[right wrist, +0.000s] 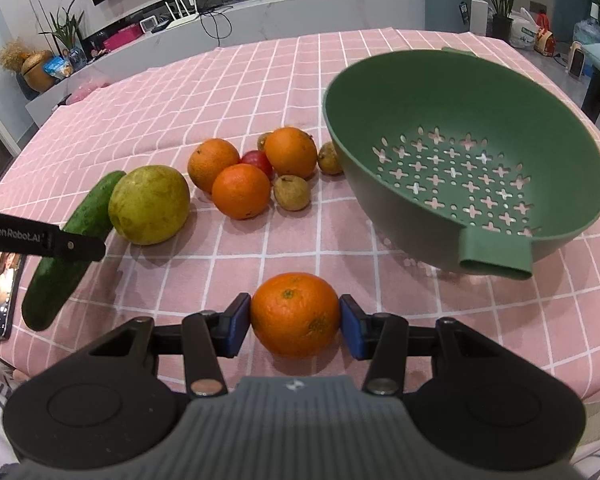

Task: Organize fruits
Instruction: 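Lift the orange with the right gripper while the left gripper lifts the cucumber, then carry the orange in the right gripper while the left carries the cucumber over the colander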

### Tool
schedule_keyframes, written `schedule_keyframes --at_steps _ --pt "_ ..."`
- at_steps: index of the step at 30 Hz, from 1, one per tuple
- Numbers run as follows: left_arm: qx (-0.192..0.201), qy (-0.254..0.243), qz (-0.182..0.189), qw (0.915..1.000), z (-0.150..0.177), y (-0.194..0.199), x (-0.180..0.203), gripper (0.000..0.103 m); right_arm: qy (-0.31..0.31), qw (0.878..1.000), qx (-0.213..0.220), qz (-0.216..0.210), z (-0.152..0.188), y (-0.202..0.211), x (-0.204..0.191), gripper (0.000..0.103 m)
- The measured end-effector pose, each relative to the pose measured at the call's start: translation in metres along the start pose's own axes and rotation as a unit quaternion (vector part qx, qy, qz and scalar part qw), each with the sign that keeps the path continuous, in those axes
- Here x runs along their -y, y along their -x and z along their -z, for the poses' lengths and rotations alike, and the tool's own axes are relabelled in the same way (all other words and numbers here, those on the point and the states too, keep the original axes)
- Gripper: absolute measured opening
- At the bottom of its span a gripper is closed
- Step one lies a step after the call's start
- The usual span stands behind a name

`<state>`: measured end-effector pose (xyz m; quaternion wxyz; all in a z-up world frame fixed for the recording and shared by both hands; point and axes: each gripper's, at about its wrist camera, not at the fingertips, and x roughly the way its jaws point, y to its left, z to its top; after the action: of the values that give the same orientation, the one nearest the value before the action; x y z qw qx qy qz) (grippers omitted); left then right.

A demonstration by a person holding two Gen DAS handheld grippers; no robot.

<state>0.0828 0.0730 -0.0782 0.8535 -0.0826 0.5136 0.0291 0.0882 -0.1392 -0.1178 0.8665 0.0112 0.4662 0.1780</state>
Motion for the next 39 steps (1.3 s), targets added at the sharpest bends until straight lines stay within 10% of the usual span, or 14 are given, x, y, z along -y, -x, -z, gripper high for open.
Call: schedule_keyframes --at_steps 23,39 --pt "0.111 -0.082 0.106 0.9847 -0.046 0.094 0.117 0.041 0.071 0.992 0.103 0.004 -0.051 0.099 0.031 0.044" --pt "-0.002 -0.19 0.147 0.9706 -0.079 0.008 0.216 0.041 0.172 0.984 0.016 0.051 -0.101 0.053 0.088 0.044"
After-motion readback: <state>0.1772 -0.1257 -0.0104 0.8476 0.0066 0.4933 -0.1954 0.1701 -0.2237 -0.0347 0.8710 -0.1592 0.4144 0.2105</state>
